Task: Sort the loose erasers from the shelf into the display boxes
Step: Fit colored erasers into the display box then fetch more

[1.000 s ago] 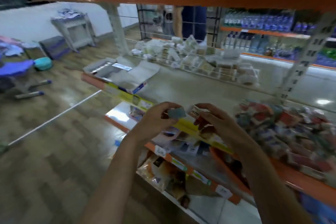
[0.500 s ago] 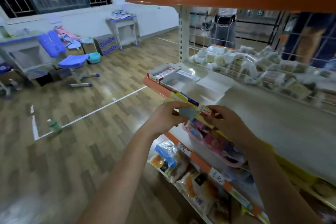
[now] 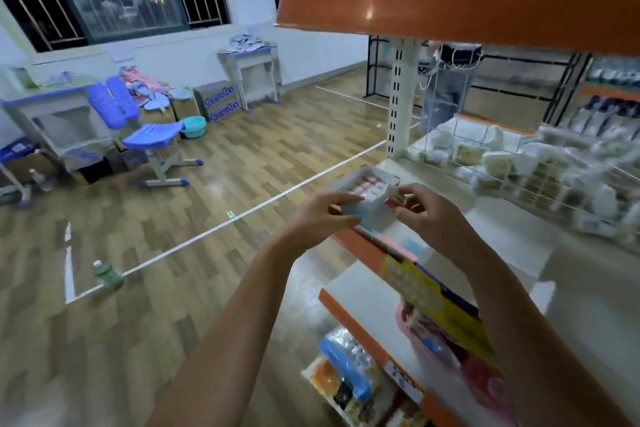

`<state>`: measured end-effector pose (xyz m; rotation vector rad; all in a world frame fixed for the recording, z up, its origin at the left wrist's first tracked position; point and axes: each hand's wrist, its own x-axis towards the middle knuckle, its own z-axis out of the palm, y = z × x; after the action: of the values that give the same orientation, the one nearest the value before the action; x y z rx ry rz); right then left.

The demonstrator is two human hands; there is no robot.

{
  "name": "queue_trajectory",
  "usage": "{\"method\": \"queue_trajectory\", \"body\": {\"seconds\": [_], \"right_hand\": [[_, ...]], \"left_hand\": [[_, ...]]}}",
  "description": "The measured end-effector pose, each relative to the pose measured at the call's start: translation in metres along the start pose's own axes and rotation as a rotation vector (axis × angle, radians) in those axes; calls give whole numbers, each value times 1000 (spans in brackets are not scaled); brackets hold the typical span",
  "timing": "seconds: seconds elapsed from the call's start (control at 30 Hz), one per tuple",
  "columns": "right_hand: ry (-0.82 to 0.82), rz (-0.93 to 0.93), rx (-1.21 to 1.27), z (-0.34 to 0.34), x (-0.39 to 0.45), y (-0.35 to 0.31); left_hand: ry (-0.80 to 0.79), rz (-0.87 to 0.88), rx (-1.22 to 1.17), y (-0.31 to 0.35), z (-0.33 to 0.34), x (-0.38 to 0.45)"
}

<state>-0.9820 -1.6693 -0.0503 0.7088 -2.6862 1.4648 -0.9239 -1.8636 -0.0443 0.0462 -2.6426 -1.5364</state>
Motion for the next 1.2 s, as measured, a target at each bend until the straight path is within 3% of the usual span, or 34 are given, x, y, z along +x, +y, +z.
{"method": "queue_trajectory", "body": {"seconds": [0.23, 0.5, 0.63, 0.83, 1.2], "right_hand": [[-48, 75, -208, 25, 87, 3], [1, 244, -401, 51, 142, 26], [83, 365, -438, 63, 159, 34], [356, 436, -455, 76, 165, 42], [369, 411, -856, 98, 161, 49]], "left_hand": [[-110, 9, -25, -33, -38, 82], [-283, 137, 5, -66, -59, 177], [-352, 201, 53, -80, -64, 212], [-486, 281, 47, -102, -61, 247], [-598, 358, 49, -112, -47, 262]]}}
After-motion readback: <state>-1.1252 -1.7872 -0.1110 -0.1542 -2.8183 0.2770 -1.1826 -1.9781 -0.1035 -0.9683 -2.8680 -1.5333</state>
